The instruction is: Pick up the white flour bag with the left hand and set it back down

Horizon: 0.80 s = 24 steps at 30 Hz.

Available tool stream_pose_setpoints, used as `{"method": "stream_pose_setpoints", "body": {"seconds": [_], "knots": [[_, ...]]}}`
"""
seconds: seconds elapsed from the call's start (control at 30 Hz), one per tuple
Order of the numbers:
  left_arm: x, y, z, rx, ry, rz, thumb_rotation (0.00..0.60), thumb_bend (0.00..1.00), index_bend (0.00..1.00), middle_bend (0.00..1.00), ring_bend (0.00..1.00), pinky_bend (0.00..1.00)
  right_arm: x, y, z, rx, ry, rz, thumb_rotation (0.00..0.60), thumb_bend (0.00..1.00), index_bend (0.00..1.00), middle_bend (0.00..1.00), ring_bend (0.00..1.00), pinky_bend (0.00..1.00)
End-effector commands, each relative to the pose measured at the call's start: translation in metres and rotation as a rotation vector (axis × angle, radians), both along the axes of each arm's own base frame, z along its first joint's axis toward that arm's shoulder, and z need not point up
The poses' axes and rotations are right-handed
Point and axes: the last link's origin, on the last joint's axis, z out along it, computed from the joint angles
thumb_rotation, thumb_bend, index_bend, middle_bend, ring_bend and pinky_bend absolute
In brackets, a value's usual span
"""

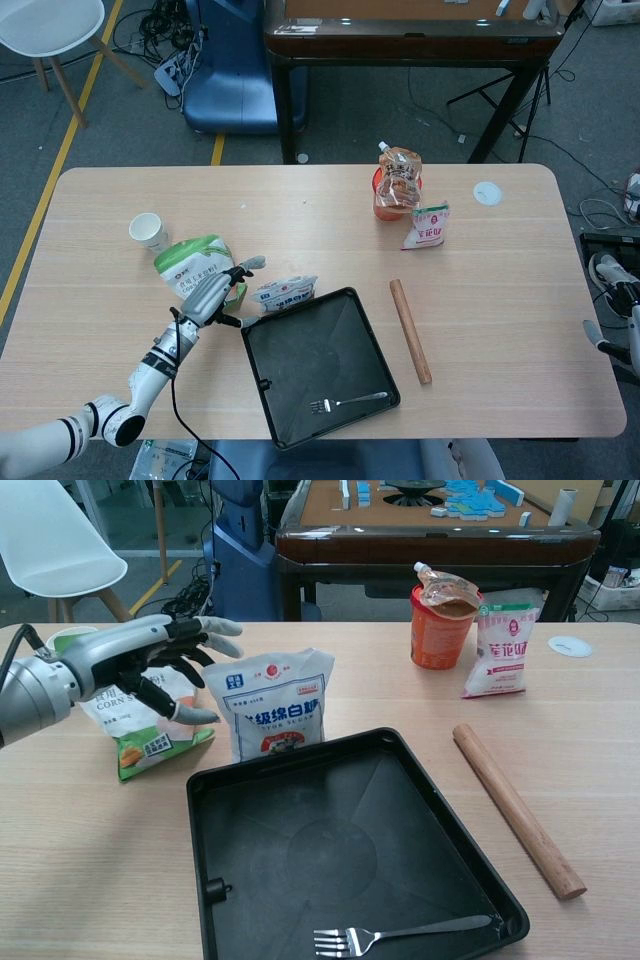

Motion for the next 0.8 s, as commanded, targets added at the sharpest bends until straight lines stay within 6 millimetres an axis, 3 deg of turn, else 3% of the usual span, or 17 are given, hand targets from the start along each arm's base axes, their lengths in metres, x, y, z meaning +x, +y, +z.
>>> {"method": "stream_pose_setpoints", "body": {"seconds": [0.03,0.8], "knots": [[0.002,0.003,-0.008,-0.014,0.001,0.002,0.6,0.17,0.09,0.16,0.22,0.26,0.0,0.0,0.0,-0.001,0.0,-0.002,0.6,0.25,0.23,0.3,0.19,0.16],[0.016,0.026,-0.059,-0.07,0.023,0.033,0.6,0.17,0.09,0.16,0.22,0.26,-0.008,0.007,0.001,-0.006,-0.009,-0.037,0.6,0.25,0.23,0.3,0.19,0.16]]}}
